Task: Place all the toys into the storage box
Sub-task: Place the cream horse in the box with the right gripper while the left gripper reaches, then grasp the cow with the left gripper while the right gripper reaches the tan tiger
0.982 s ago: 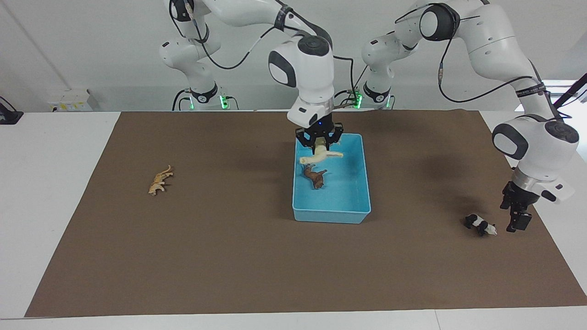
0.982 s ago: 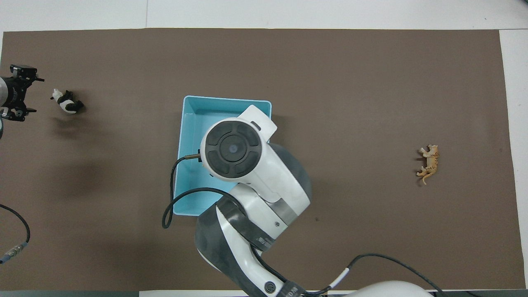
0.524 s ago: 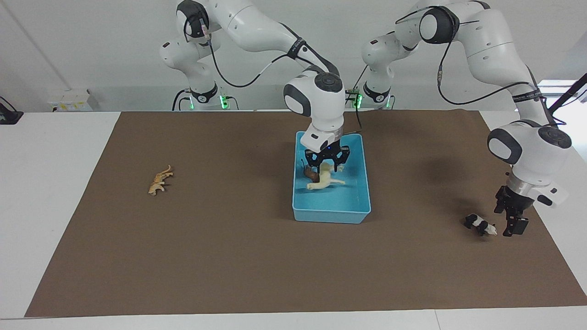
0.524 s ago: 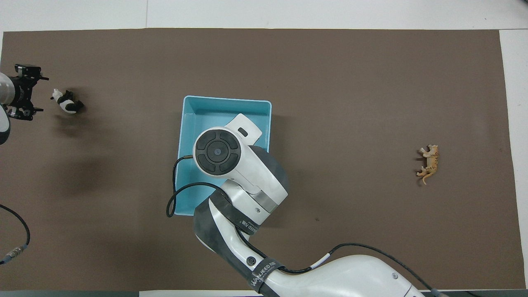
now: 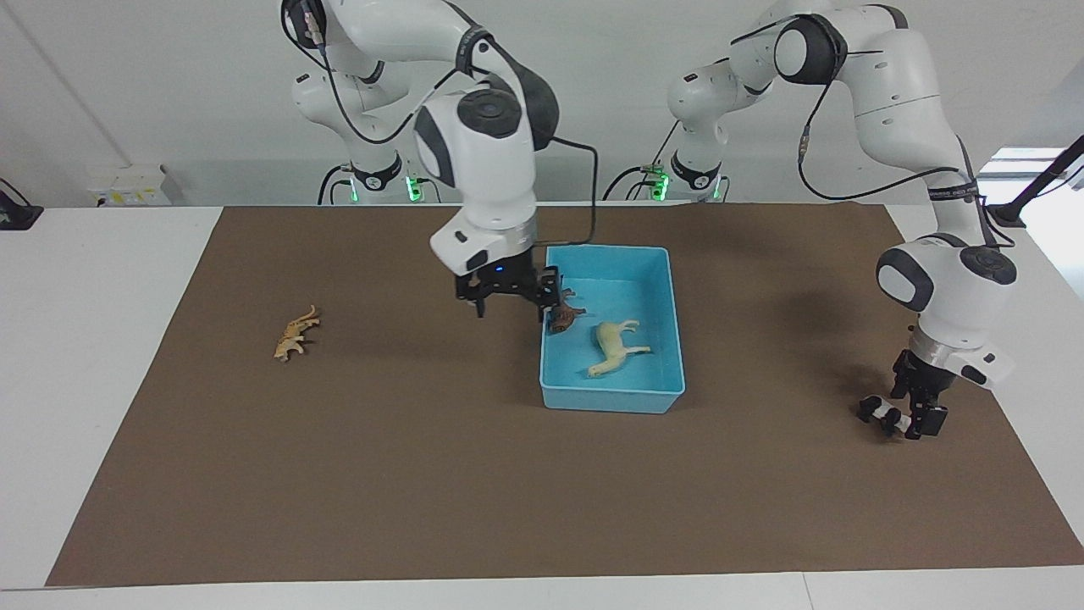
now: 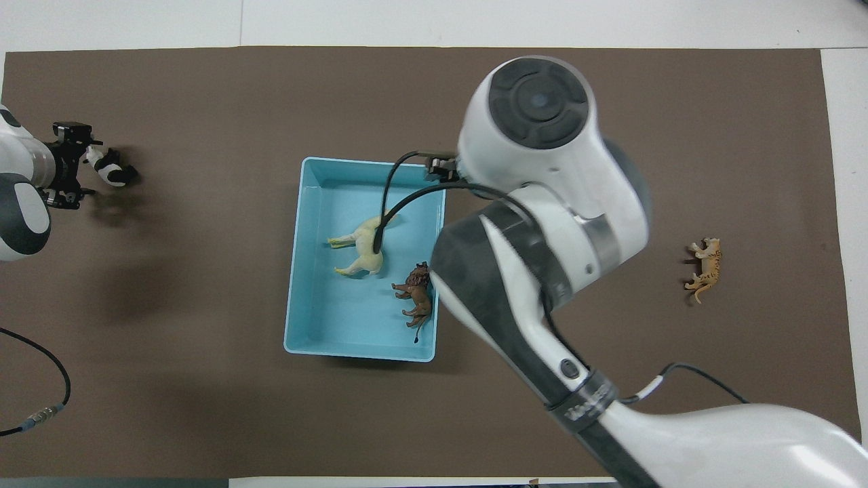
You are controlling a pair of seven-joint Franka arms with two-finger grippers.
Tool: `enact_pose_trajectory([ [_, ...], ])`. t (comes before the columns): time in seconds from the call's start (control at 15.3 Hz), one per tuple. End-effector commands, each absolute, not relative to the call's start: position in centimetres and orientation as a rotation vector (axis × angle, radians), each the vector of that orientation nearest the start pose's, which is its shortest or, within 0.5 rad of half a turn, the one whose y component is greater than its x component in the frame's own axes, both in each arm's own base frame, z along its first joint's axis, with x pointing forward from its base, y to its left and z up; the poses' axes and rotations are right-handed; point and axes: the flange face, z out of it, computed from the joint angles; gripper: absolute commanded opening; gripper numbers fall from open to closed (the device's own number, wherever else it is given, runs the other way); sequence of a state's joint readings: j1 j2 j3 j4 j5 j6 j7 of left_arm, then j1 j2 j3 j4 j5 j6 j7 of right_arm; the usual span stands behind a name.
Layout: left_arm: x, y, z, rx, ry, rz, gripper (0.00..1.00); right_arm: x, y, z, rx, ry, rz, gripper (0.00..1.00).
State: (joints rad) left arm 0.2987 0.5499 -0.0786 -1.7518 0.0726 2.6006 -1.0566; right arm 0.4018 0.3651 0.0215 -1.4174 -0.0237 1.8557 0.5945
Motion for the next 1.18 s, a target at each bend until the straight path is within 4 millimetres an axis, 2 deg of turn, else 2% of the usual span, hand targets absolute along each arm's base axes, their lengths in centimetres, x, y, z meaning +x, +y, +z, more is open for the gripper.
enact_pose_trajectory([
  [0.0,67.1,14.7,28.8,-2.630,-1.871,-0.478,0.78,63.0,18.6,46.5,-3.136,0.240,-0.013,1.00],
  [0.07,67.1,14.7,28.7,-2.632,-1.866,-0.476,0.56,63.1,14.2,45.1,-3.141,0.236,0.005,1.00],
  [0.13,67.0,14.7,28.7,-2.635,-1.854,-0.476,0.30,62.7,10.6,43.2,-3.139,0.223,-0.005,1.00],
  [0.2,67.1,14.7,28.9,-2.637,-1.848,-0.472,0.10,61.7,6.9,41.1,-3.137,0.231,-0.028,1.00],
  [0.26,67.3,14.8,29.2,-2.637,-1.834,-0.473,0.00,60.6,3.7,38.9,-3.132,0.238,-0.078,1.00],
  [0.39,68.3,13.6,30.7,-2.644,-1.747,-0.423,0.00,58.1,-3.3,35.6,-3.133,0.231,-0.159,1.00],
  [0.52,68.9,12.2,33.3,-2.642,-1.716,-0.351,0.00,56.7,-7.4,34.6,-3.140,0.231,-0.138,1.00],
  [0.59,68.6,10.8,35.9,-2.647,-1.696,-0.319,0.00,55.8,-9.3,34.4,-3.143,0.223,-0.125,1.00],
  [0.72,66.3,7.7,41.9,-2.650,-1.636,-0.214,0.00,55.1,-11.0,34.0,-3.121,0.221,-0.116,1.00],
  [0.85,63.9,1.2,46.9,-2.721,-1.592,-0.074,0.00,54.9,-10.8,33.9,-3.092,0.231,-0.109,1.00],
  [0.92,62.6,-3.4,49.1,-2.781,-1.560,-0.013,0.00,54.9,-10.3,33.9,-3.083,0.234,-0.111,1.00],
  [0.98,61.3,-8.0,49.7,-2.787,-1.560,0.026,0.00,54.6,-9.8,33.5,-3.070,0.235,-0.099,1.00],
  [1.11,58.6,-17.0,48.8,-2.764,-1.590,0.034,0.00,53.3,-8.2,32.1,-3.070,0.206,-0.100,1.00],
])
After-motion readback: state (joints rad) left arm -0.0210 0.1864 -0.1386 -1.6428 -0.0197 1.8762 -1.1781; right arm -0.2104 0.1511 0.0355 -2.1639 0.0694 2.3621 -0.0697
